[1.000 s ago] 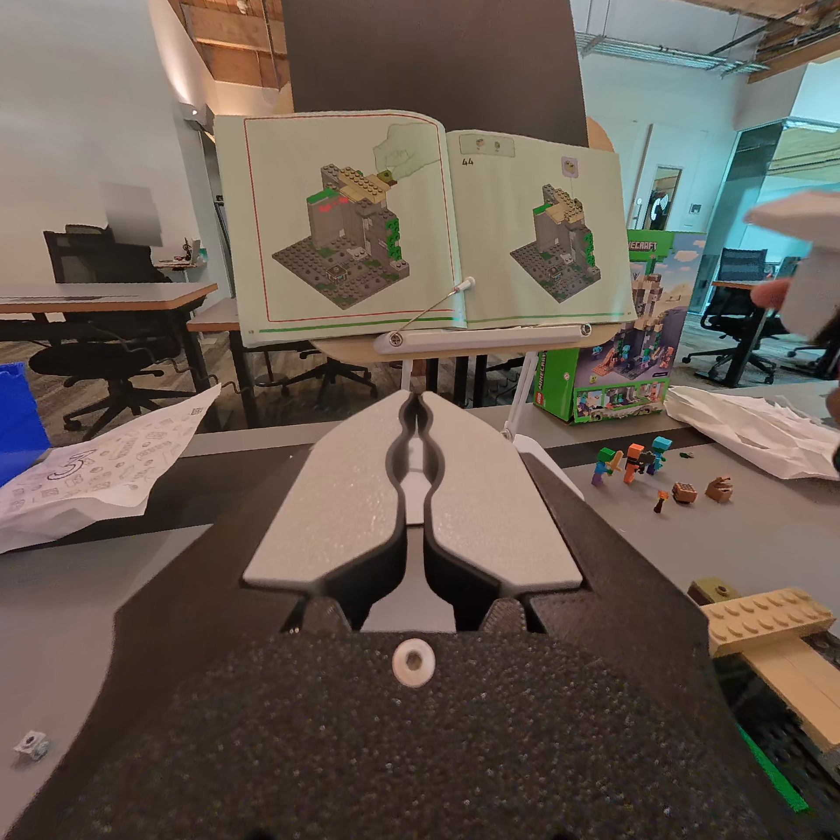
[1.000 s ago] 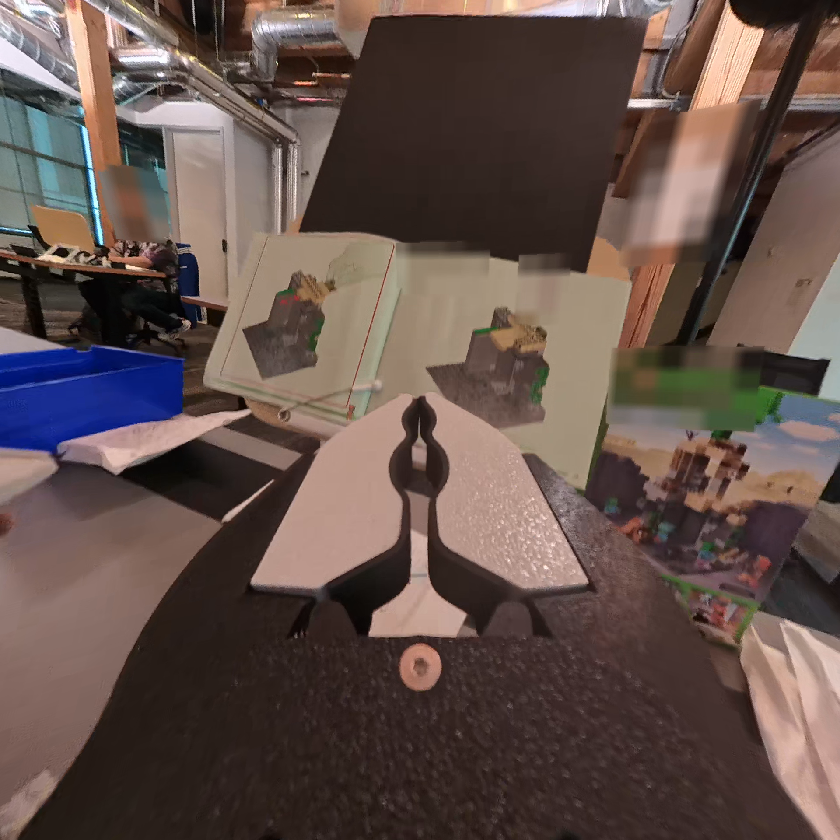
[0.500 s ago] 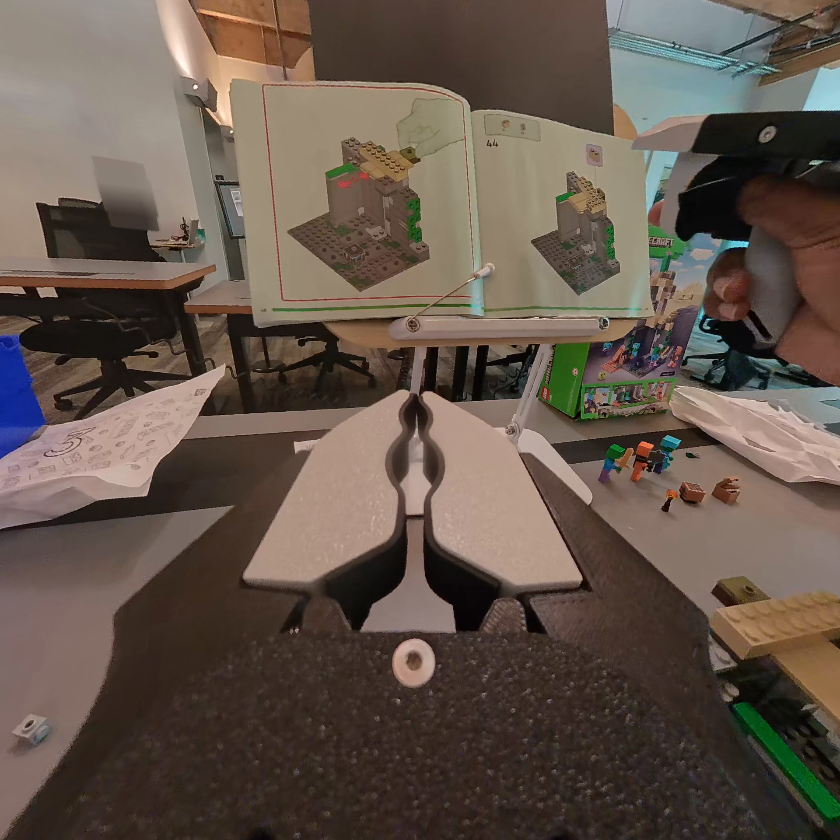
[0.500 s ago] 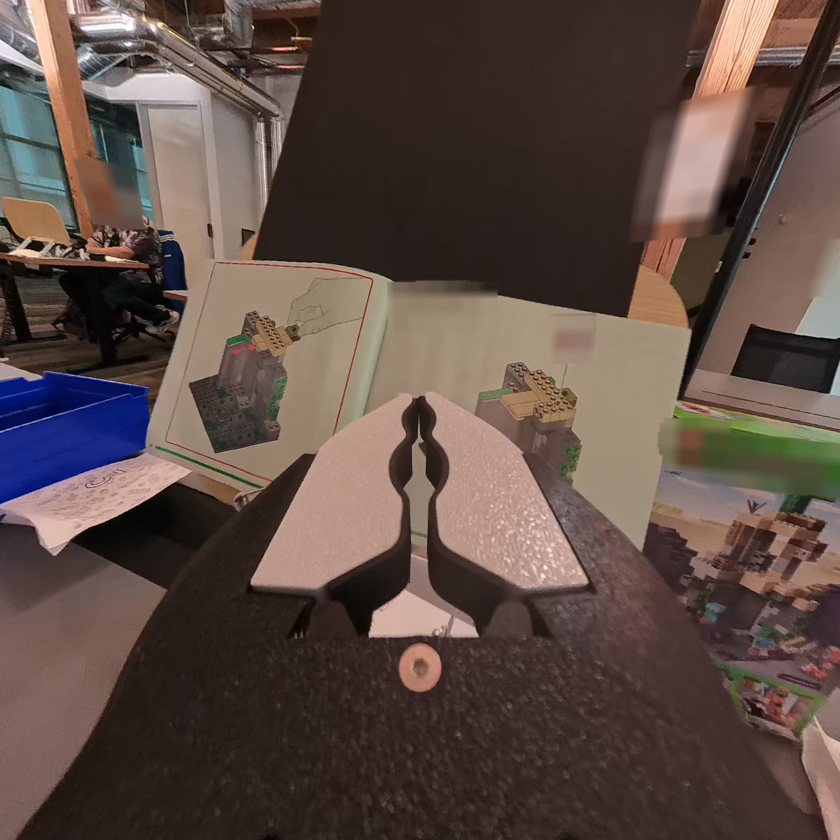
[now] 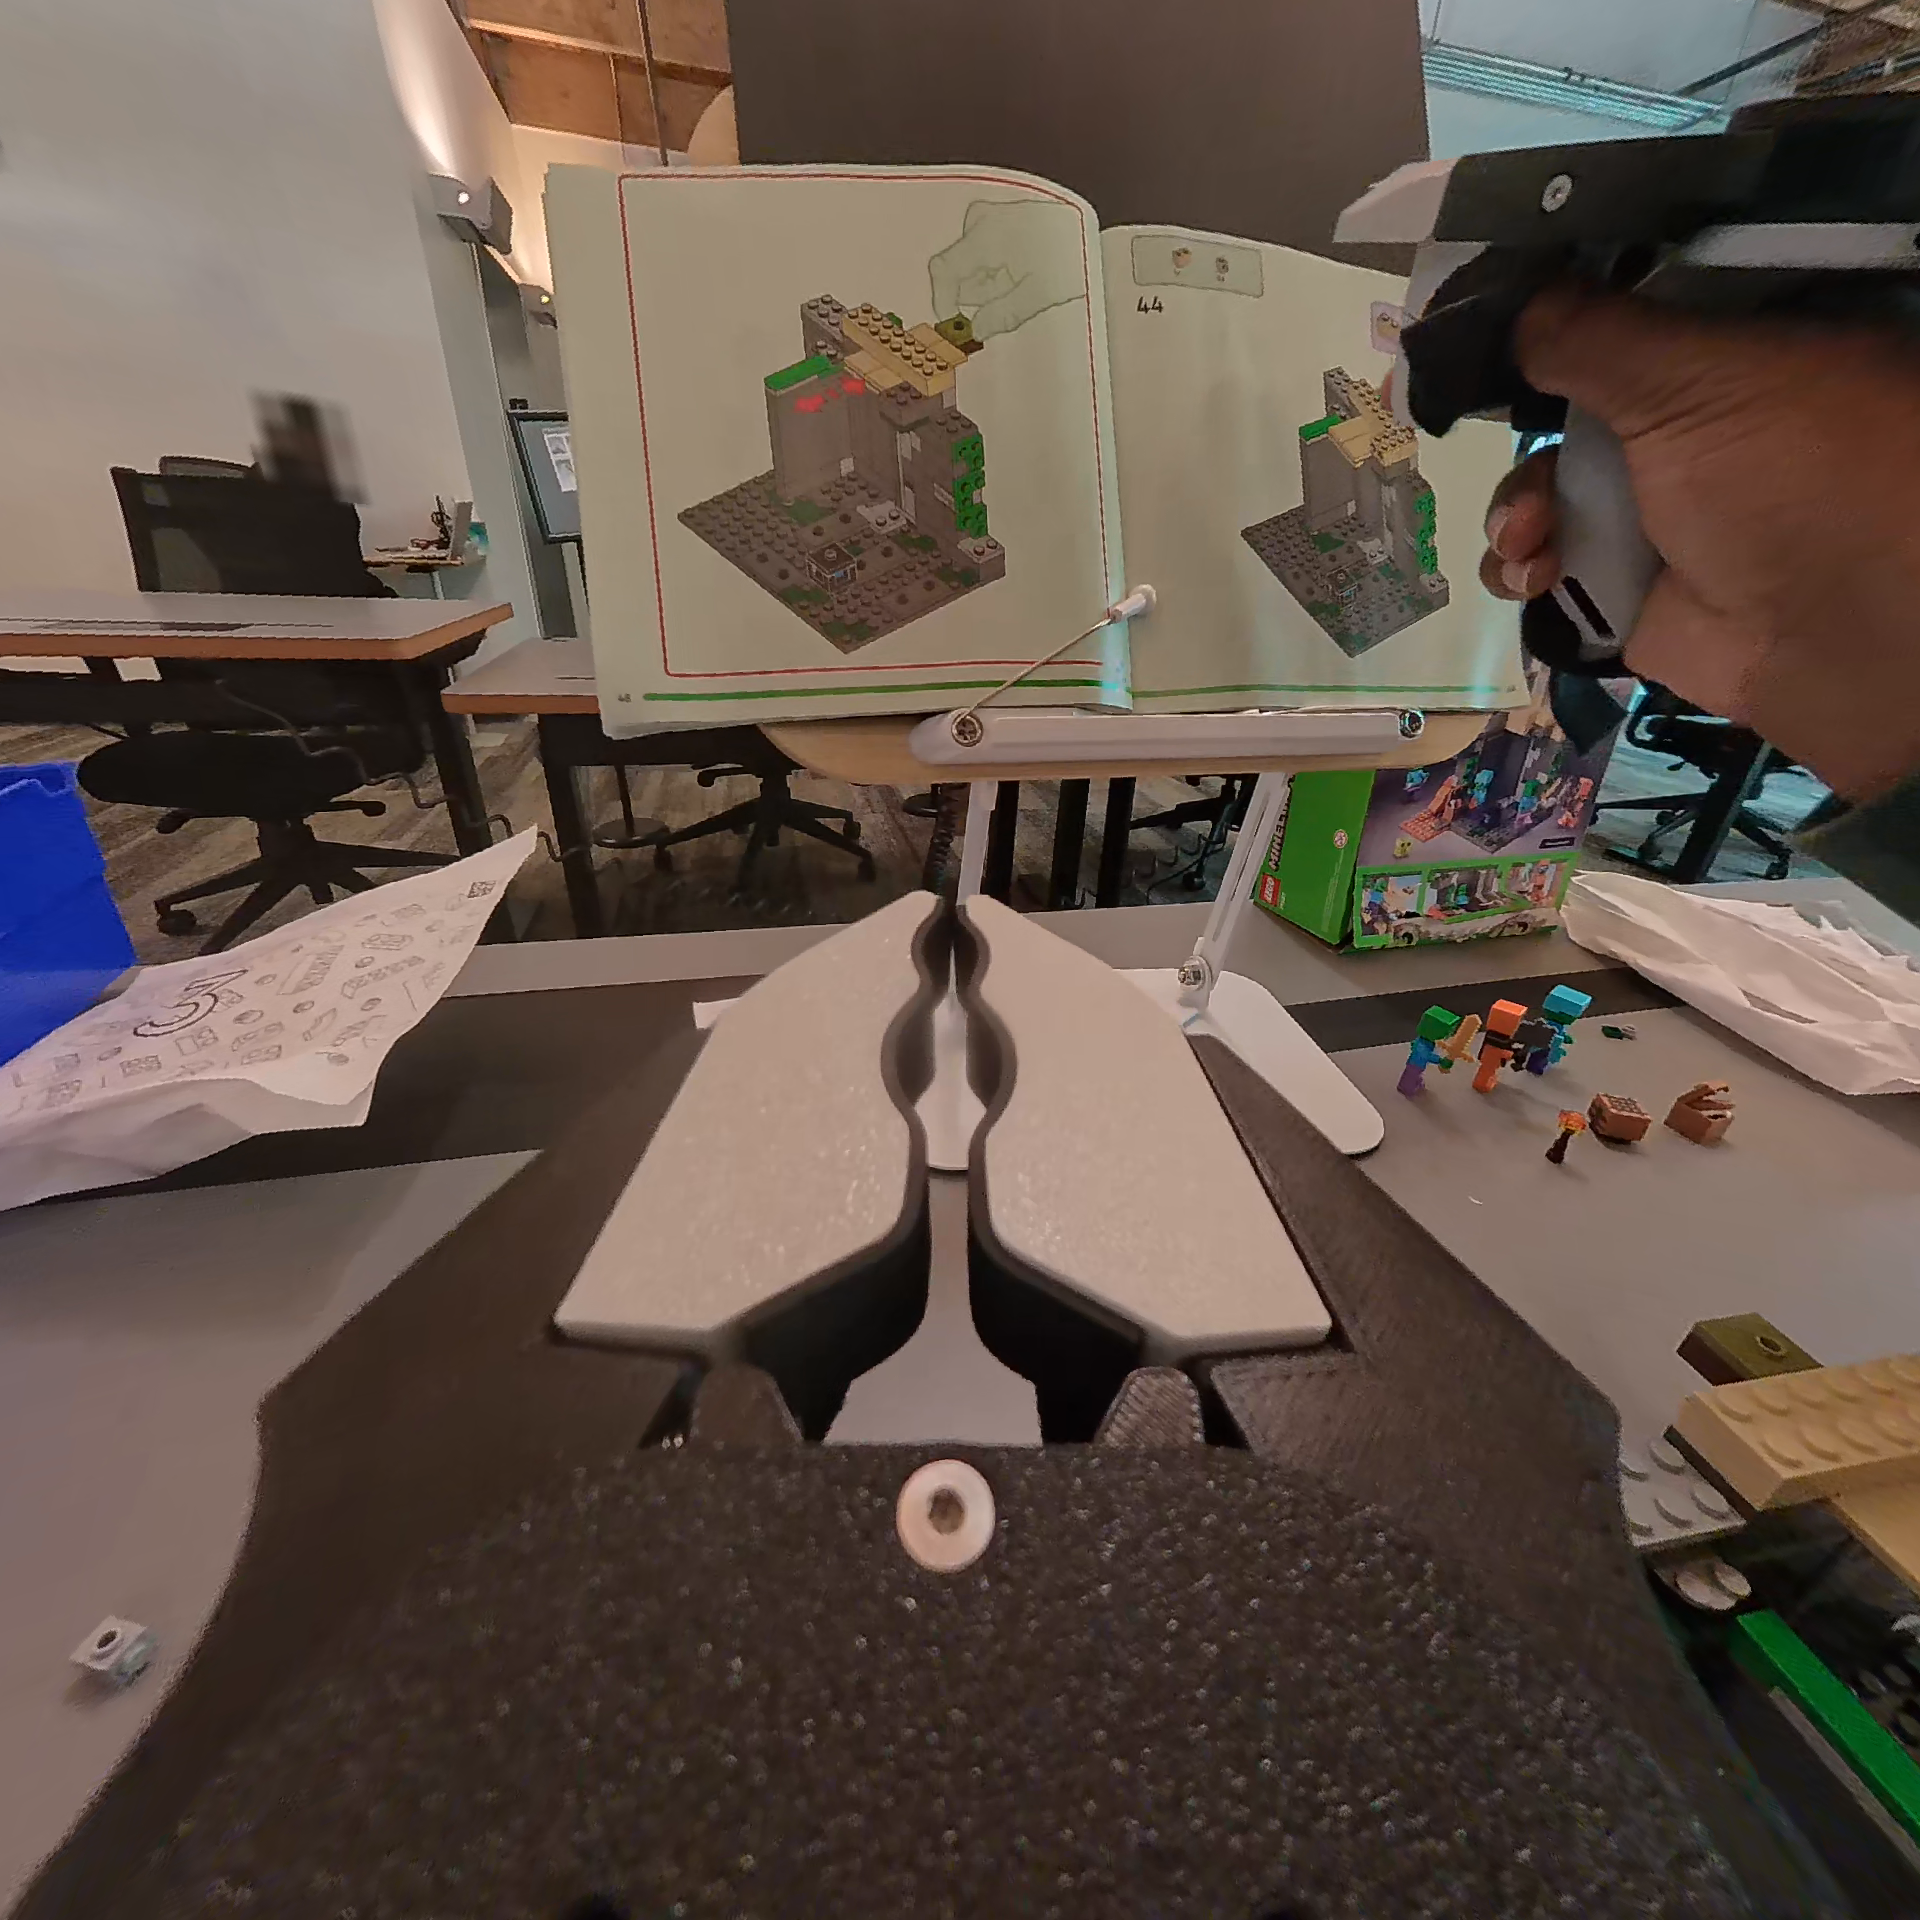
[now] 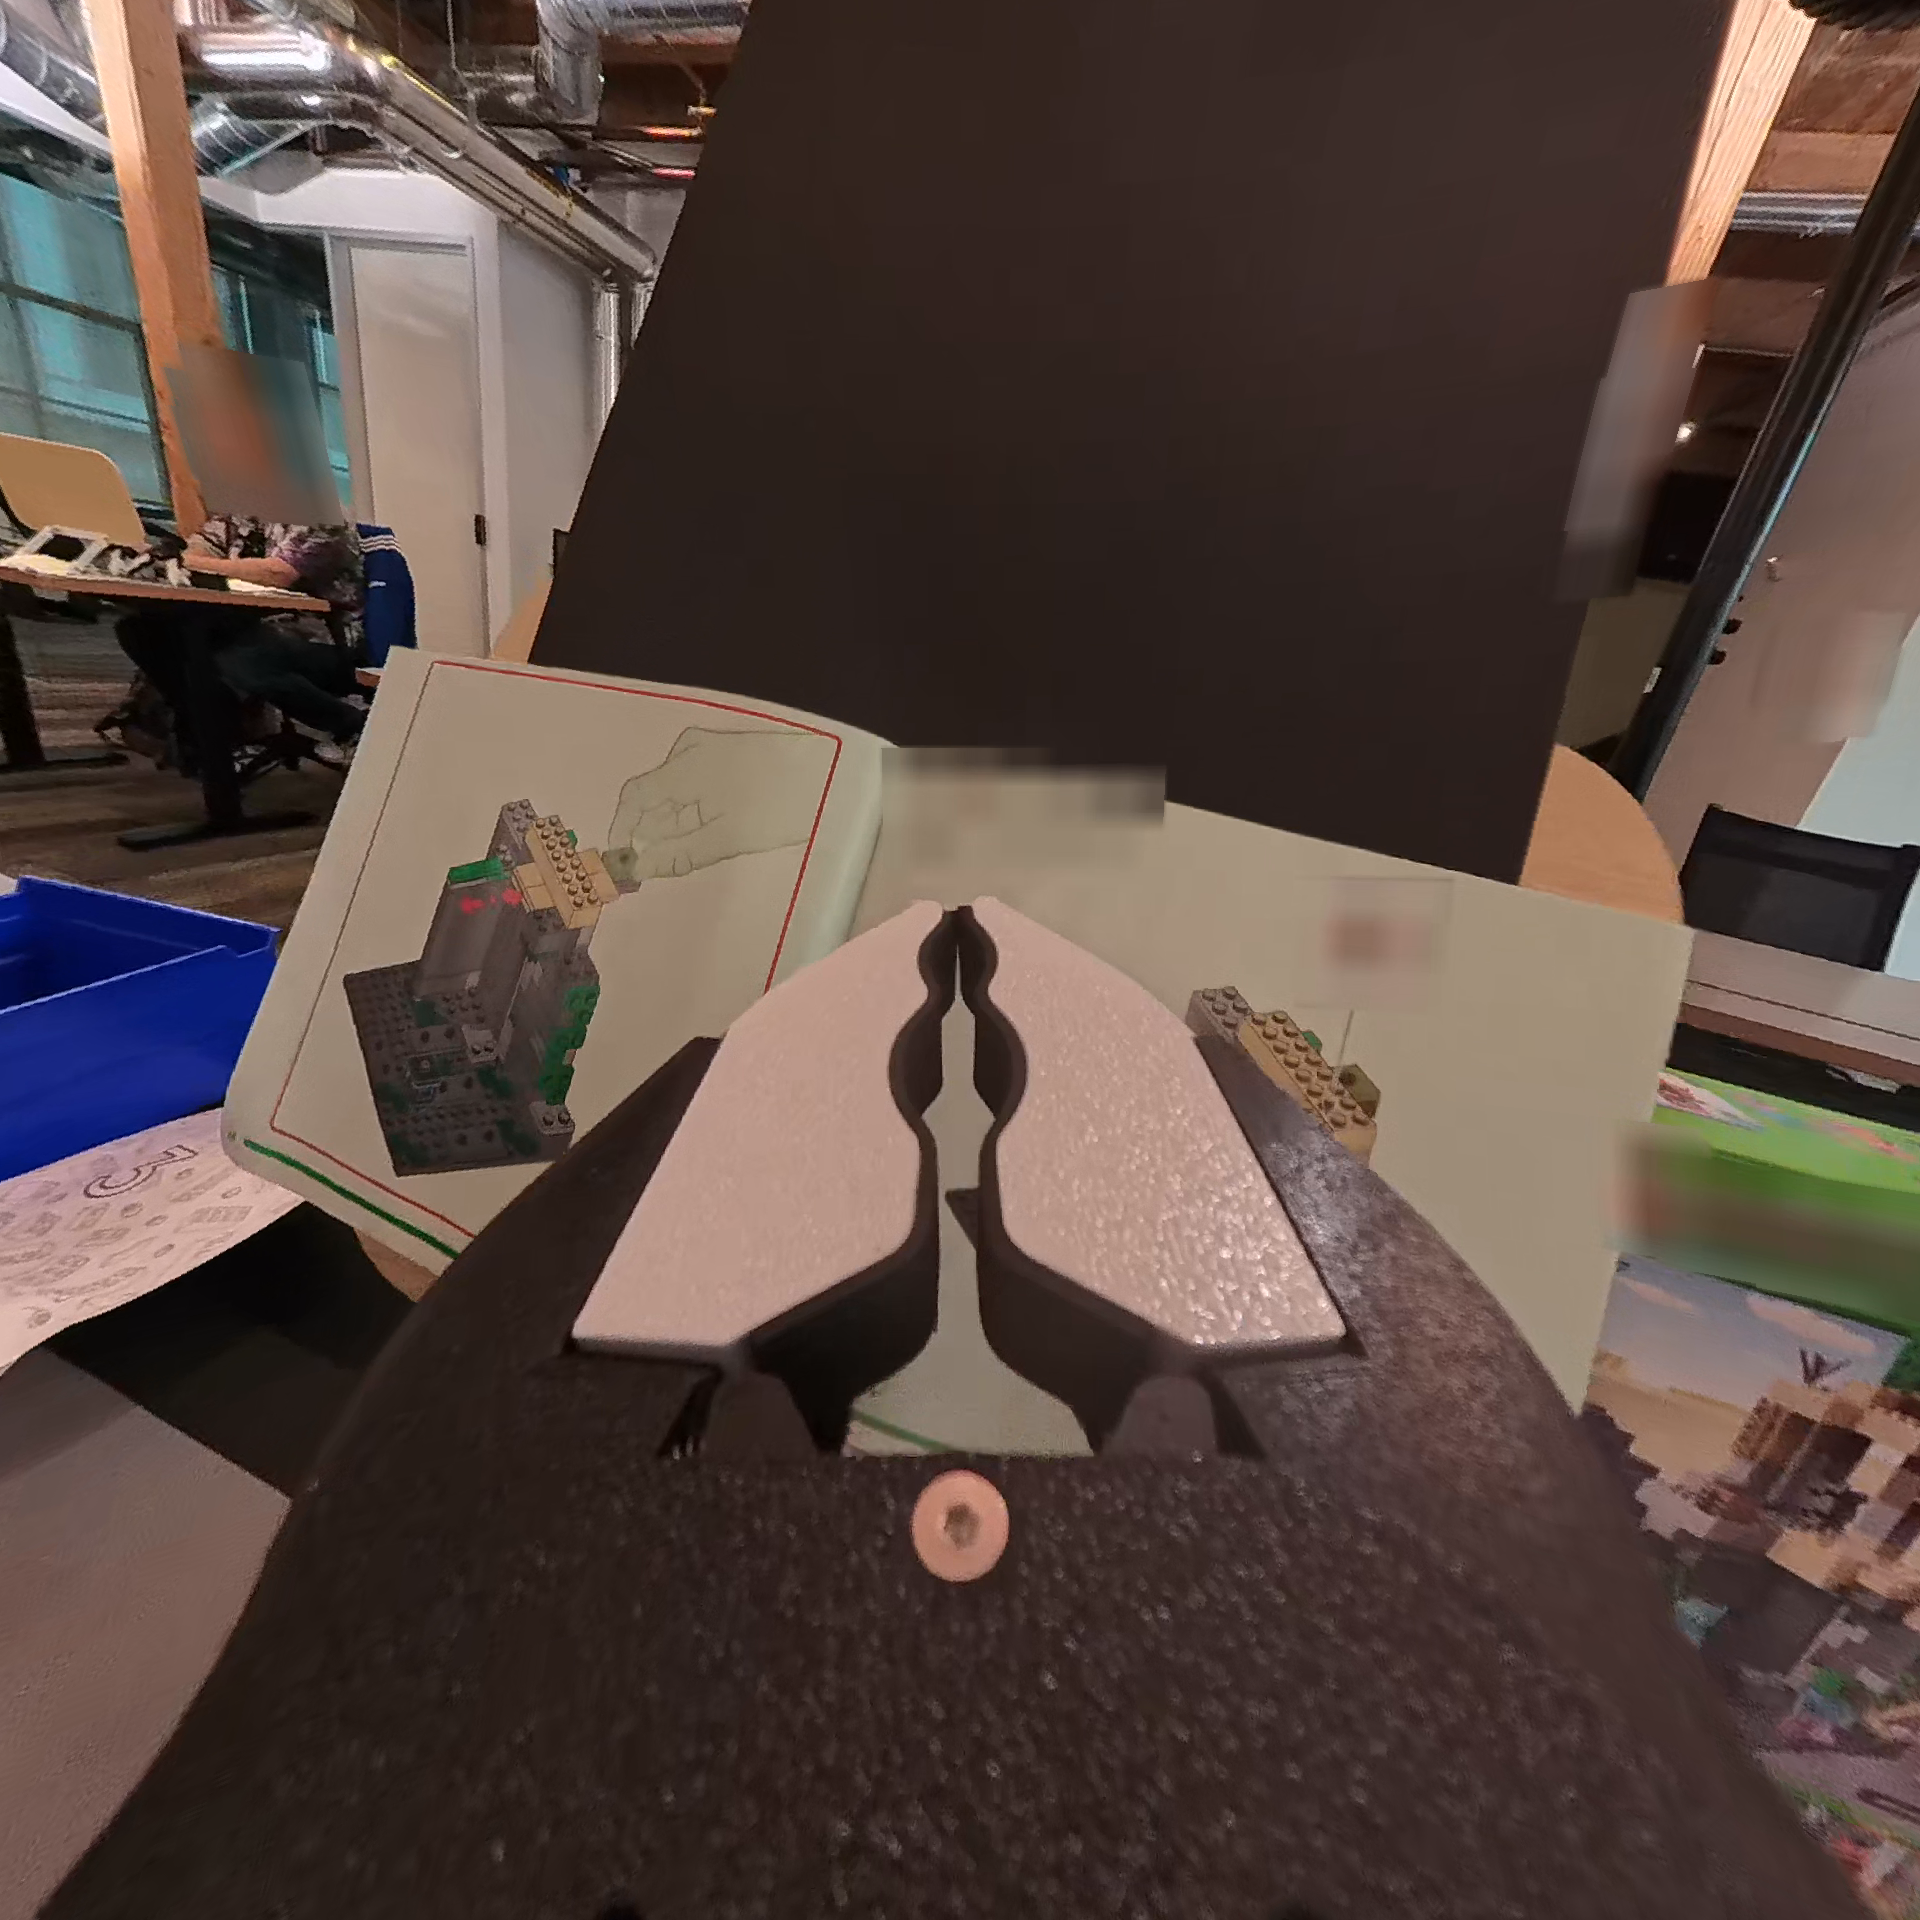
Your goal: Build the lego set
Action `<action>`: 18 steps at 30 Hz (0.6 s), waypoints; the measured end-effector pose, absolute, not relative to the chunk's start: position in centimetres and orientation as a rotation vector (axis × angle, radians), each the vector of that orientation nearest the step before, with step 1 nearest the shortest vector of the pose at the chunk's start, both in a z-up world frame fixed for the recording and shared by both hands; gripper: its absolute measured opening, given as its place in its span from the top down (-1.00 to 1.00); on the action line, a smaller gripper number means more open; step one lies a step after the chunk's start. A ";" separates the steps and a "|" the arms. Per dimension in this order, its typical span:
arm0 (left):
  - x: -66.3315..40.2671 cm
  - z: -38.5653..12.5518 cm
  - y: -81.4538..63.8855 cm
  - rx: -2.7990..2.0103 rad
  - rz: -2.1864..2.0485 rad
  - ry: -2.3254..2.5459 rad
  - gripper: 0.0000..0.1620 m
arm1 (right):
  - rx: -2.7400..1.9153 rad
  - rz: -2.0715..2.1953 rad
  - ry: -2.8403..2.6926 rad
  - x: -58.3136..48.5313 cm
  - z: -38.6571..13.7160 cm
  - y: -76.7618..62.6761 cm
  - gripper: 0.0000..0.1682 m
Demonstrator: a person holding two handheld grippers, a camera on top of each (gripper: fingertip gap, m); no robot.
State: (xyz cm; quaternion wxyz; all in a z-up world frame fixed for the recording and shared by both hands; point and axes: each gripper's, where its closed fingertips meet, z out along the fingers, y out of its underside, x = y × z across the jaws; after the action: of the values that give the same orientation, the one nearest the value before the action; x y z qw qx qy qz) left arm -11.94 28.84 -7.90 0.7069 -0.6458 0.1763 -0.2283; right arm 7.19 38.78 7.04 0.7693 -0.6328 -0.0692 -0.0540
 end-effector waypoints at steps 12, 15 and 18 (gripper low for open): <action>-11.5 -8.2 28.8 -1.448 -0.503 0.409 1.00 | -1.410 -0.127 -0.190 7.0 7.0 41.5 1.00; -11.6 -8.1 28.7 -1.443 -0.505 0.404 1.00 | -1.414 -0.125 -0.193 7.0 7.1 41.8 1.00; -11.5 -8.1 28.7 -1.443 -0.506 0.406 1.00 | -1.419 -0.119 -0.192 6.9 7.1 41.9 1.00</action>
State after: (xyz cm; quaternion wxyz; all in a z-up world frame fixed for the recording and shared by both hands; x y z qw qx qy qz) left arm -11.52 28.67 -8.10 0.7032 -0.6484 0.1825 -0.2276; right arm 6.89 41.88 7.13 0.7529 -0.6499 -0.0880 -0.0546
